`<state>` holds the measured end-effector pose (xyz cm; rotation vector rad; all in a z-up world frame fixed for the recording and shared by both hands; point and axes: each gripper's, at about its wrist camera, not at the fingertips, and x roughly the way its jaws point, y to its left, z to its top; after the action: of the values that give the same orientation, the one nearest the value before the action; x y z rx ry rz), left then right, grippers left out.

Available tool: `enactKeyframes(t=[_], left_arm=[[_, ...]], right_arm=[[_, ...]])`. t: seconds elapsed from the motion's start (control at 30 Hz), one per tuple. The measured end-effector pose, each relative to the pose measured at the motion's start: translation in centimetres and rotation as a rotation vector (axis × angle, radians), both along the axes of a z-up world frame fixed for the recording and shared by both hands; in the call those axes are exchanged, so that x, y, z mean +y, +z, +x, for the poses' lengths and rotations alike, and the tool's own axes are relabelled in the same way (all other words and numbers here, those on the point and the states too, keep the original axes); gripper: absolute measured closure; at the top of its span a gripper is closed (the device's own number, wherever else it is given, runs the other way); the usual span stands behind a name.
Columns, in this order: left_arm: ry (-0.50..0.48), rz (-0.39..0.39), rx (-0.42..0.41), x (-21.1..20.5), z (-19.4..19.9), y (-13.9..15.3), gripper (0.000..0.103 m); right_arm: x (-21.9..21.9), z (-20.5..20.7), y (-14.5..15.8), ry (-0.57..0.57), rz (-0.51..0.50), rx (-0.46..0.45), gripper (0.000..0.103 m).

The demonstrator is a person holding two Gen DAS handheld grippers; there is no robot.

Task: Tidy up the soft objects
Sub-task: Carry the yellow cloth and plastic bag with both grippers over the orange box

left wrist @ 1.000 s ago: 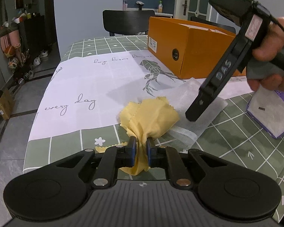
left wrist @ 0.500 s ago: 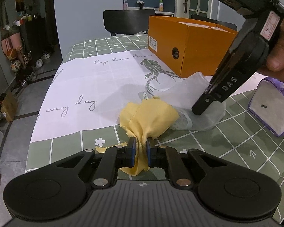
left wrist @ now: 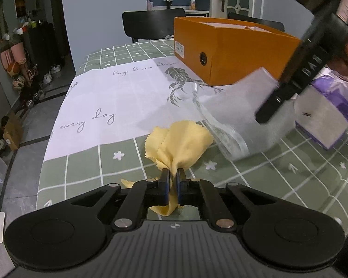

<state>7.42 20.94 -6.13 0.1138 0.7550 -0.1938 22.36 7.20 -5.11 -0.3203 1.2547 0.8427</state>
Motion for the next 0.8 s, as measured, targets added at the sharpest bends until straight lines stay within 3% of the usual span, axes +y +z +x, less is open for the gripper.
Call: enactKeyframes(t=[0.2,0.4,0.57,0.8], left_arm=[[-0.052,-0.011,0.021,0.3,-2.7,0.8,0.097],[-0.042,-0.033,0.005,1.0,-4.0,1.6,0.097],[-0.079,-0.030,0.010,0.3,-2.9,2.3,0.097],[-0.128,-0.022,0.020,-1.9,0.0,2.6,0.097]], right_arm=[[-2.8,-4.7,0.4,0.078,0.036,0.070,0.101],[-7.6,-8.3,0.5,0.095,0.041,0.161,0.101],[-13.8,-9.3,-0.2,0.013,-0.014,0.190,0.100],[-23.9,-7.6,-0.2,-0.200,-0.095,0.186,0.100]])
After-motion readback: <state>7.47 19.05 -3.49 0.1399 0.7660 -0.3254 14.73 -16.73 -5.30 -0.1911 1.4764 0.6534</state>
